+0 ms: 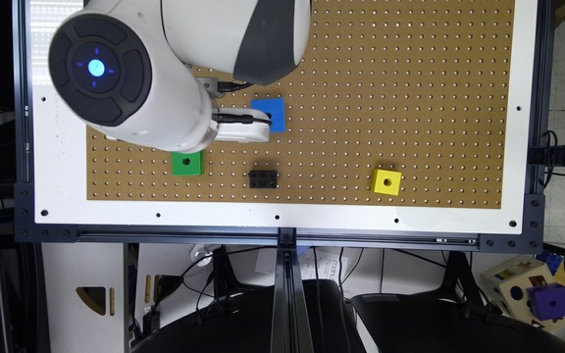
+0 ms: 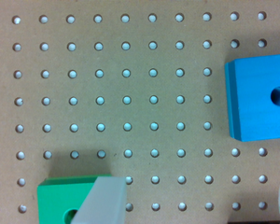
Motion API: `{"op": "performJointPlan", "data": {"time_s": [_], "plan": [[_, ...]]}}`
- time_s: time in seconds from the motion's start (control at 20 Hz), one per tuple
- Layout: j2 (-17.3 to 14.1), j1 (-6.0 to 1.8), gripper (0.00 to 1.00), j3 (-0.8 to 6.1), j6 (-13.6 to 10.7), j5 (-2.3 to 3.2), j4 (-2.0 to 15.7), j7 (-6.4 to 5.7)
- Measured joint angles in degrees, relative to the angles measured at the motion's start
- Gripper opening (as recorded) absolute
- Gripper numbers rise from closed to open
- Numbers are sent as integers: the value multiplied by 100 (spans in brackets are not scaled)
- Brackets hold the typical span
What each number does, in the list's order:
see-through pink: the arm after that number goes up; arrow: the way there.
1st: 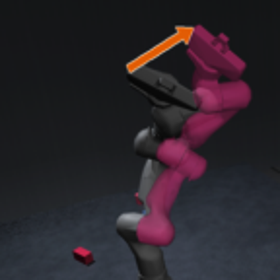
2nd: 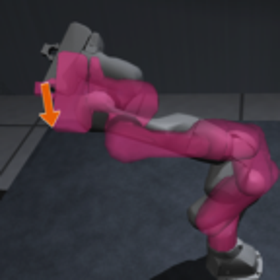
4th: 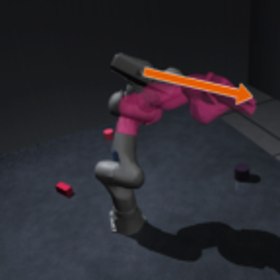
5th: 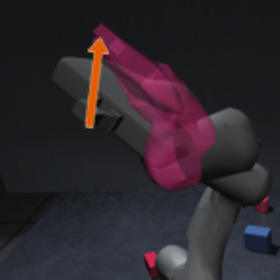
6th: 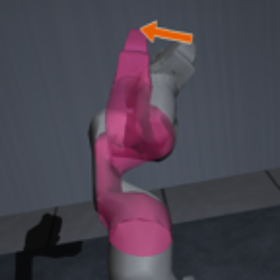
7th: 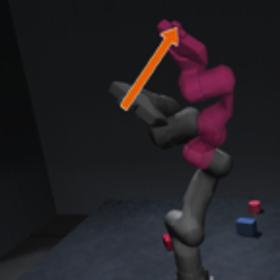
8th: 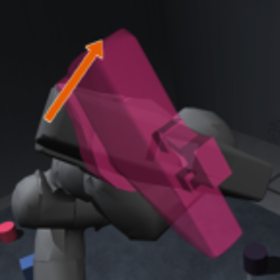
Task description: Pick up green block.
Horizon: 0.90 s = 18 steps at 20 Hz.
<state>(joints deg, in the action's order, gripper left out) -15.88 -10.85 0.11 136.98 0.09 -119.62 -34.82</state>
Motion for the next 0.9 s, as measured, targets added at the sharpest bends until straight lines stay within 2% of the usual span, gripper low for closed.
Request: {"op": "performJointPlan", "data": {"time_s": [0.15,0.25,0.35,0.45,0.65,0.9], "plan": [[0,-30,100,-8,-3,20,-11,1],[-1,-110,100,-21,-1,42,3,43],[-10,-212,100,-25,-1,42,50,145],[-45,-279,100,-25,0,42,124,210],[-292,-326,100,-24,0,42,466,241],[-781,-348,100,-25,-10,42,1053,246]]}}
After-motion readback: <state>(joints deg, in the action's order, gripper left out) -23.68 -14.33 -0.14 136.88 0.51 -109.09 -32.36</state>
